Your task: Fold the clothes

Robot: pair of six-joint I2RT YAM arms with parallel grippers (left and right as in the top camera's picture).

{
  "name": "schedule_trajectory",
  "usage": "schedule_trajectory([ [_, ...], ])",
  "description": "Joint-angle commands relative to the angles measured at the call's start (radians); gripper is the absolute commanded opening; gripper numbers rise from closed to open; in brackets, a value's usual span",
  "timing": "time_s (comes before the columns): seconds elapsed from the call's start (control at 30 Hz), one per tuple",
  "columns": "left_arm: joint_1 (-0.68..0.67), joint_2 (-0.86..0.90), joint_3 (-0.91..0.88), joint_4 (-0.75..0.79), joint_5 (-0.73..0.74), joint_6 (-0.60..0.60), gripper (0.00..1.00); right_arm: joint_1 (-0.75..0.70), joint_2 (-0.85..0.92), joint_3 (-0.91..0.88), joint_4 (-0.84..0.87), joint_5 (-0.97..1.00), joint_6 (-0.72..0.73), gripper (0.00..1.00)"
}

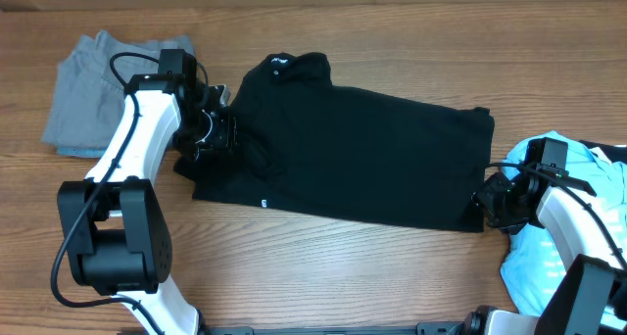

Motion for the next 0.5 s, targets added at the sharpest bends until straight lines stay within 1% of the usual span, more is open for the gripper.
schedule_trajectory([
  [0.0, -0.01, 0.008, 0.014, 0.007, 0.015, 0.02, 0.52, 0.003, 0.001, -0.012, 0.005, -0.016, -0.038, 0.48],
  [0.07, -0.009, 0.008, 0.014, 0.008, 0.015, 0.021, 0.47, 0.003, 0.001, -0.038, 0.038, 0.029, -0.04, 0.48],
  [0.1, -0.009, 0.008, 0.014, 0.01, 0.016, 0.033, 0.46, 0.003, 0.001, -0.048, 0.063, 0.019, -0.053, 0.48],
  [0.17, -0.008, 0.007, 0.016, 0.015, 0.023, 0.085, 0.45, 0.003, 0.001, -0.055, 0.155, -0.157, -0.223, 0.49],
  [0.2, -0.006, 0.006, 0.019, 0.011, 0.025, 0.095, 0.44, 0.003, 0.001, -0.05, 0.176, -0.188, -0.244, 0.49],
  [0.4, -0.005, -0.015, 0.071, -0.027, 0.027, 0.109, 0.45, 0.003, 0.001, 0.039, 0.146, -0.2, -0.243, 0.54],
  [0.47, -0.005, -0.026, 0.087, -0.028, 0.027, 0.109, 0.48, 0.003, 0.001, 0.058, 0.137, -0.213, -0.24, 0.55],
])
